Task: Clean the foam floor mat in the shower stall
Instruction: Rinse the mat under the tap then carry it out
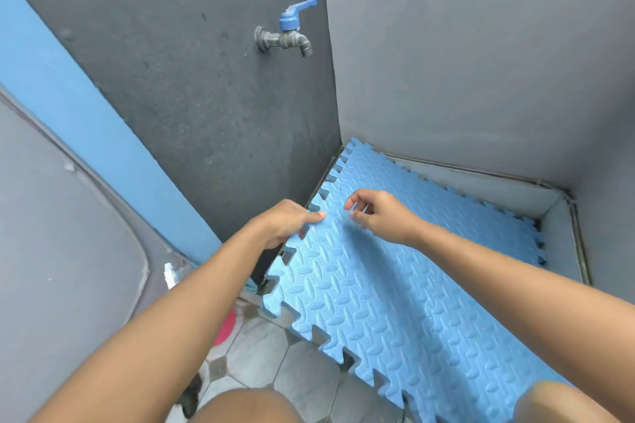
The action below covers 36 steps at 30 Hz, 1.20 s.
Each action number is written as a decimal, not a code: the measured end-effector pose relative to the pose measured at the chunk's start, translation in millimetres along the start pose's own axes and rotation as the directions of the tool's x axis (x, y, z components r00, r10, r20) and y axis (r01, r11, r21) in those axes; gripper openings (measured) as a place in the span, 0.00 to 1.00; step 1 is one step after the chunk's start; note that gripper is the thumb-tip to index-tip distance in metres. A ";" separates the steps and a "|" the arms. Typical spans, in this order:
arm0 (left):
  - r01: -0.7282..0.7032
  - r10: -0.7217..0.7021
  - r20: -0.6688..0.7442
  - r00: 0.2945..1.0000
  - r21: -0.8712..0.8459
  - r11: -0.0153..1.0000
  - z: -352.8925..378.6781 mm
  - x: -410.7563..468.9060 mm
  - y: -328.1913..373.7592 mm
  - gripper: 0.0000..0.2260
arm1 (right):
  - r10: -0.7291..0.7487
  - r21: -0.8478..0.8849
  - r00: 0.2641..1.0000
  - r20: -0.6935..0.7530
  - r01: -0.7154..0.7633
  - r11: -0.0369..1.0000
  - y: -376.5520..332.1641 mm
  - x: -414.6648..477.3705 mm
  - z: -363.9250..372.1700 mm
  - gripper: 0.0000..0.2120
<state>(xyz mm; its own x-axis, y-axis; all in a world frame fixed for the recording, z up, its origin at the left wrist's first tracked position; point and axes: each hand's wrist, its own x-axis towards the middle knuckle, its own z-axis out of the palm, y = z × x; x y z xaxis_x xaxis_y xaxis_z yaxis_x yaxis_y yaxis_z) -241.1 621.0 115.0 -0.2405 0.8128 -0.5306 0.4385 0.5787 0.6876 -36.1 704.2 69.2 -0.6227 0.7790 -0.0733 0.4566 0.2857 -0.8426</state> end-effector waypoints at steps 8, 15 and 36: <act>-0.108 0.140 -0.285 0.948 0.126 0.986 -80.7 -37.2 32.0 0.21 | -0.229 -0.129 0.904 -0.361 0.195 0.972 -114.0 79.6 -106.9 0.11; -0.215 0.352 -0.390 0.851 0.353 0.910 -119.0 -84.3 67.5 0.23 | -0.416 -0.262 0.847 -0.331 0.341 0.903 -223.7 152.6 -139.9 0.18; -0.174 0.371 -0.401 0.838 0.448 0.877 -118.7 -83.3 64.3 0.22 | -0.389 -0.363 0.815 -0.429 0.238 0.901 -209.5 152.6 -123.3 0.24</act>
<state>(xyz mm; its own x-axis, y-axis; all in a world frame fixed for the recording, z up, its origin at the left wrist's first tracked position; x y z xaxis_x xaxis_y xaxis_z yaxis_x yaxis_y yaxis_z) -295.7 598.5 262.2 -0.3859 0.9225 0.0091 0.8142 0.3360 0.4735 -148.5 832.0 300.3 -0.4122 0.7637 0.4968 0.4937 0.6455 -0.5828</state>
